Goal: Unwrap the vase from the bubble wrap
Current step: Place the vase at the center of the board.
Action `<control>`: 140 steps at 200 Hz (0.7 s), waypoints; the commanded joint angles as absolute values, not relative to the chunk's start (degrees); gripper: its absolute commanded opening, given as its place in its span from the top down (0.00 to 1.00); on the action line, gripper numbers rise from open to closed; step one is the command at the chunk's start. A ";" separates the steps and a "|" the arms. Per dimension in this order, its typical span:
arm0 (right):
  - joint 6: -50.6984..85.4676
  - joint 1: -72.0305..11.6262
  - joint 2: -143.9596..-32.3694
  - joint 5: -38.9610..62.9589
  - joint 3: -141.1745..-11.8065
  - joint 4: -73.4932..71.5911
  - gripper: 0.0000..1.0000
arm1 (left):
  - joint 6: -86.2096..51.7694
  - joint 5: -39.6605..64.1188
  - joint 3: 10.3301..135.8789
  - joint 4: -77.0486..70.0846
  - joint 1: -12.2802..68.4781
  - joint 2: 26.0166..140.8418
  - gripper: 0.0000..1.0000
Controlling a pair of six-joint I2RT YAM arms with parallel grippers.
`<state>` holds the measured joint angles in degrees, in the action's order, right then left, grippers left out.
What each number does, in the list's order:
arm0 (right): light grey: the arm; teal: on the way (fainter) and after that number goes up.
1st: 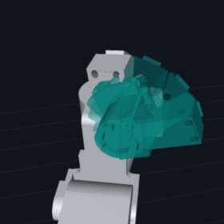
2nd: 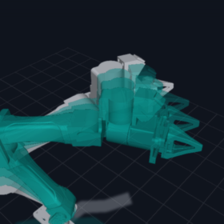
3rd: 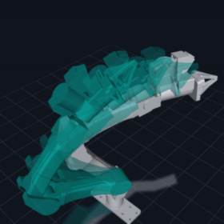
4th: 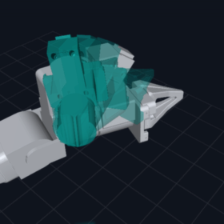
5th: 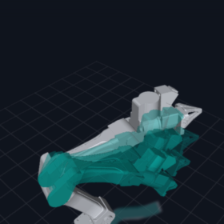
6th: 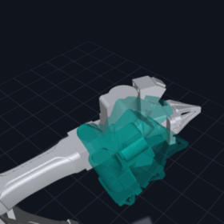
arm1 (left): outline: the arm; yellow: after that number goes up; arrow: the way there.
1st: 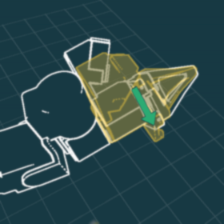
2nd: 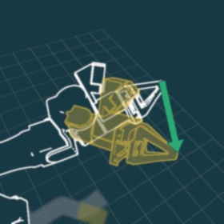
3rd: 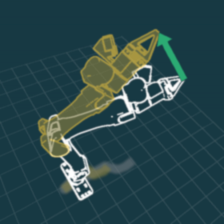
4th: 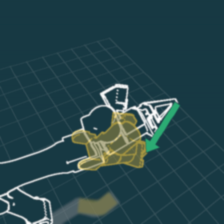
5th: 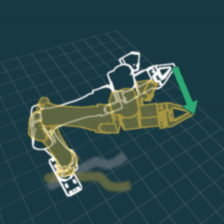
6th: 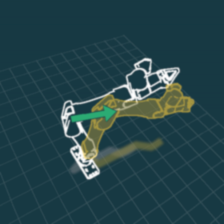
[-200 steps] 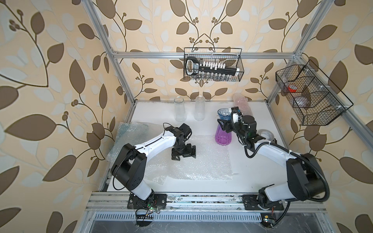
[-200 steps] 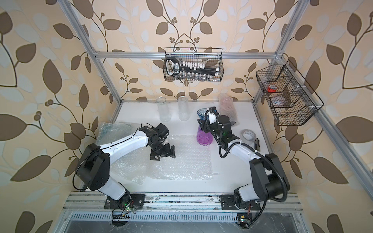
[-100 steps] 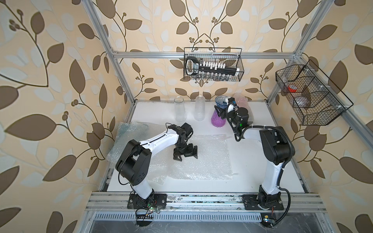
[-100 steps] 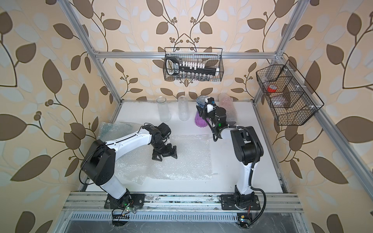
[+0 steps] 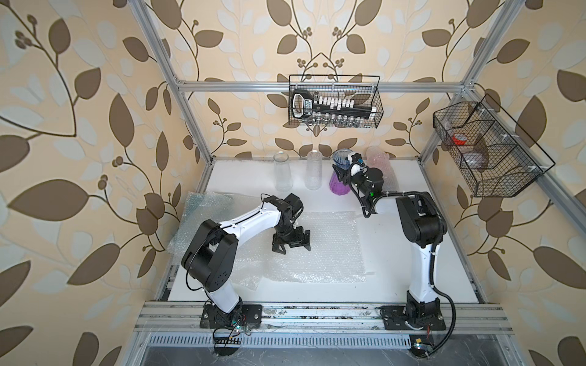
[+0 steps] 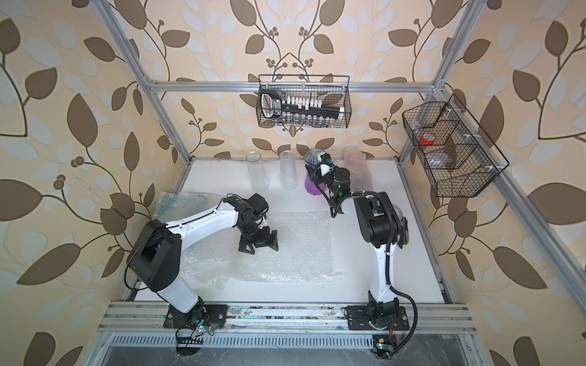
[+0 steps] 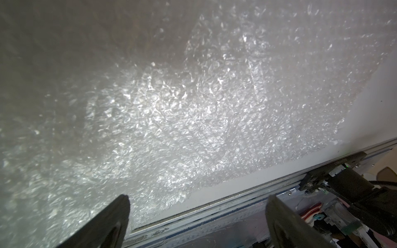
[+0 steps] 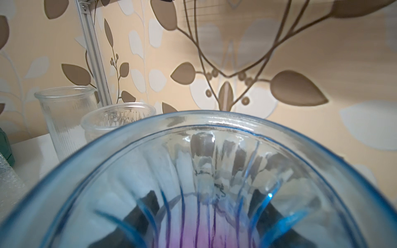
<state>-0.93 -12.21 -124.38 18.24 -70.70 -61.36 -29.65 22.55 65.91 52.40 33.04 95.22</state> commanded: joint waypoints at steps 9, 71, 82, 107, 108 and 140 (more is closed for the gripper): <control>-2.74 -12.44 -124.66 19.16 -72.62 -69.78 0.47 | -28.34 22.31 67.50 54.18 33.12 94.68 0.01; -4.52 -12.72 -121.57 18.08 -69.71 -69.45 0.01 | -29.23 19.74 68.27 54.78 33.09 94.04 0.01; -5.08 -12.83 -120.51 17.69 -68.34 -69.35 0.01 | -29.24 18.89 68.38 55.24 33.13 93.65 0.01; -6.88 -13.07 -117.38 16.96 -64.65 -68.32 0.01 | -29.77 18.59 68.38 55.02 33.11 93.10 0.01; -6.87 -13.08 -117.27 16.92 -64.50 -68.22 0.01 | -29.78 18.57 68.38 55.02 33.12 93.09 0.01; -8.53 -13.10 -113.67 17.26 -60.10 -65.65 0.01 | -30.13 14.08 69.49 57.09 33.05 93.21 0.01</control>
<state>-5.85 -12.58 -117.56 16.67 -62.72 -65.78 -29.80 18.61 67.00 53.91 33.04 95.20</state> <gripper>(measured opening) 0.991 0.988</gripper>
